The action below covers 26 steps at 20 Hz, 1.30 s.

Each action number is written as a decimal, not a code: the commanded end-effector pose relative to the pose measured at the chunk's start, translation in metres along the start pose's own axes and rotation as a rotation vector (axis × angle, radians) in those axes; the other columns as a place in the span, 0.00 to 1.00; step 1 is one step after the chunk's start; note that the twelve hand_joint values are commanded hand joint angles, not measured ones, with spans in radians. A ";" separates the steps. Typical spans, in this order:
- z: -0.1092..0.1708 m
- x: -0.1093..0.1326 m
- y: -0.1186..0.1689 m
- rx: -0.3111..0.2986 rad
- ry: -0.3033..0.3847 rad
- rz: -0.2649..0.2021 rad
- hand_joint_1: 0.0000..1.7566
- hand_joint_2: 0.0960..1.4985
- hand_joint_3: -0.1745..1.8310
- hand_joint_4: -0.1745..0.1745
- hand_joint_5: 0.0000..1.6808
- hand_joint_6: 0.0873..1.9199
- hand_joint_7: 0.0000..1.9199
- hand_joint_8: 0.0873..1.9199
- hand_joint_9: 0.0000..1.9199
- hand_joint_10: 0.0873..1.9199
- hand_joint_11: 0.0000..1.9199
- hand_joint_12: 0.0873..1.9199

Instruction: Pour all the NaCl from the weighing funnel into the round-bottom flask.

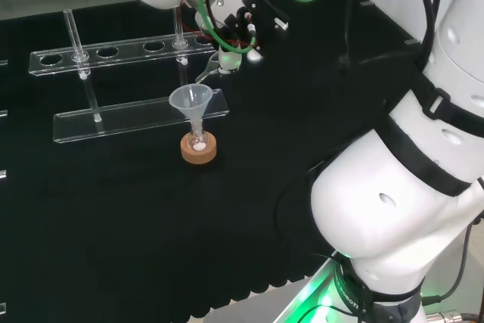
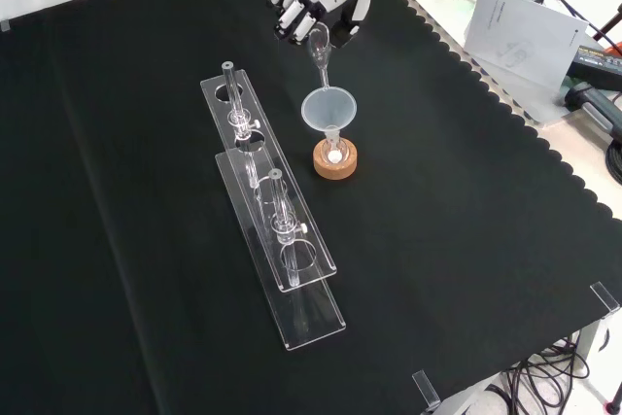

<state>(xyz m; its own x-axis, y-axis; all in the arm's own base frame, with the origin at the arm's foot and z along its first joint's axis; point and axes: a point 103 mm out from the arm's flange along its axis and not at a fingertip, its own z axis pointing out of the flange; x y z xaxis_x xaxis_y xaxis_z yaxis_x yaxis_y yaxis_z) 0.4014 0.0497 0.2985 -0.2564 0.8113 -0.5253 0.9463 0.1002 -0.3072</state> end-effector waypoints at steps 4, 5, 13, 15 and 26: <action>0.020 -0.014 -0.003 -0.037 0.204 -0.002 0.63 0.43 0.37 1.00 0.76 0.30 0.39 0.29 0.63 0.03 0.49 0.46; 0.021 -0.015 -0.003 -0.040 0.219 -0.006 0.63 0.43 0.37 1.00 0.76 0.30 0.39 0.29 0.63 0.03 0.49 0.46; 0.037 -0.024 -0.004 -0.056 0.334 0.008 0.63 0.43 0.37 1.00 0.76 0.30 0.39 0.29 0.63 0.03 0.49 0.46; 0.039 -0.027 -0.005 -0.066 0.363 0.014 0.63 0.43 0.37 1.00 0.76 0.30 0.39 0.29 0.63 0.03 0.49 0.46; 0.058 -0.045 -0.001 -0.109 0.524 0.024 0.63 0.43 0.37 1.00 0.76 0.30 0.39 0.29 0.63 0.03 0.49 0.46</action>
<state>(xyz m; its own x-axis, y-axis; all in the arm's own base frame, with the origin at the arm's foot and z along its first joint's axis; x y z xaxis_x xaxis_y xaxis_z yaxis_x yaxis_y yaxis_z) 0.3982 -0.0106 0.2797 -0.1470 0.9836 -0.1046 0.9680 0.1213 -0.2199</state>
